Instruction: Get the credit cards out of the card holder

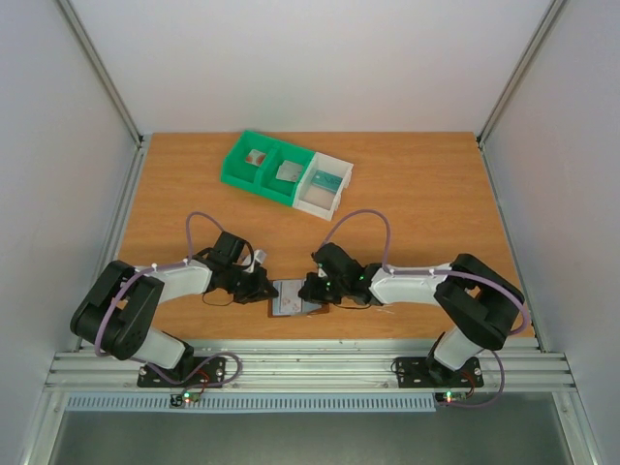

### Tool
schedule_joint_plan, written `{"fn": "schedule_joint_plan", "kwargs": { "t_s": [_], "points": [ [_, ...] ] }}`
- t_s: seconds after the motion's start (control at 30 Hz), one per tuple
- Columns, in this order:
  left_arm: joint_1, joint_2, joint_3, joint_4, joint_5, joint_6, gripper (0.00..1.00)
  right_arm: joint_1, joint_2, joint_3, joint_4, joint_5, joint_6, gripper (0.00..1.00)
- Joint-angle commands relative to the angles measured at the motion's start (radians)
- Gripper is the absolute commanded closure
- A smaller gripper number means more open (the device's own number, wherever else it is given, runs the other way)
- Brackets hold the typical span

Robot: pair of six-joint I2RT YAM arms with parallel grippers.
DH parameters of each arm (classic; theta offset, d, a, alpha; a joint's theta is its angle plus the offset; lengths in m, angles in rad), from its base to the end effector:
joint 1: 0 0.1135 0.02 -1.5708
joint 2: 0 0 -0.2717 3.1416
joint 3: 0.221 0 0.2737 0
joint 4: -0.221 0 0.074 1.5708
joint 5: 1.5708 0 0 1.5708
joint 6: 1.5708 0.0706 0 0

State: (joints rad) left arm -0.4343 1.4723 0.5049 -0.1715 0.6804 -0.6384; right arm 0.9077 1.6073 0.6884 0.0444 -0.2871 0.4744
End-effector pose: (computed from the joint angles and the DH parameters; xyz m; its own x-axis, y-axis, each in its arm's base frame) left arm 0.2064 -0.1447 0.0810 -0.9989 -0.0473 0.0043 -0.0364 0.7050 -0.7083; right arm 0.1877 0.2728 0.1004 -0.8165 -0.3336 -0.4713 -0.5561 0.6741 0.4862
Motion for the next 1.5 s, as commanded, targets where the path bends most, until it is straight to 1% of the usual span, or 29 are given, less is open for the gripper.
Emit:
{"fn": "schedule_joint_plan", "kwargs": {
  "t_s": [0.0, 0.27, 0.53, 0.7, 0.8, 0.93, 1.1, 1.27, 1.37, 1.47],
  "points": [
    [-0.004, 0.02, -0.017, -0.054, -0.092, 0.023, 0.97, -0.007, -0.037, -0.016, -0.076, 0.048, -0.03, 0.99],
    [-0.004, 0.017, -0.01, -0.06, -0.084, 0.023, 0.96, -0.015, -0.126, -0.014, -0.18, 0.079, -0.067, 0.99],
    [-0.004, -0.007, -0.008, -0.065, -0.074, 0.016, 0.95, -0.016, -0.176, -0.015, -0.227, 0.086, -0.08, 0.99],
    [-0.004, -0.055, -0.004, -0.085, -0.06, 0.006, 0.87, -0.016, -0.211, -0.008, -0.269, 0.089, -0.107, 0.99],
    [-0.004, -0.101, 0.01, -0.109, -0.058, 0.001, 0.78, -0.016, -0.242, 0.001, -0.3, 0.094, -0.13, 0.99],
    [-0.004, -0.178, 0.032, -0.134, -0.037, -0.011, 0.68, -0.018, -0.289, 0.023, -0.348, 0.09, -0.177, 0.99],
    [-0.004, -0.301, 0.056, -0.145, 0.014, -0.025, 0.63, -0.018, -0.351, 0.052, -0.385, 0.02, -0.237, 0.99],
    [-0.004, -0.414, 0.072, -0.129, 0.108, -0.038, 0.6, -0.02, -0.431, 0.078, -0.408, -0.095, -0.289, 0.99],
    [-0.004, -0.468, 0.077, -0.093, 0.188, -0.05, 0.58, -0.023, -0.465, 0.098, -0.411, -0.184, -0.31, 0.99],
    [-0.004, -0.494, 0.086, -0.053, 0.301, -0.072, 0.57, -0.023, -0.485, 0.116, -0.405, -0.277, -0.325, 0.99]
  ]
}}
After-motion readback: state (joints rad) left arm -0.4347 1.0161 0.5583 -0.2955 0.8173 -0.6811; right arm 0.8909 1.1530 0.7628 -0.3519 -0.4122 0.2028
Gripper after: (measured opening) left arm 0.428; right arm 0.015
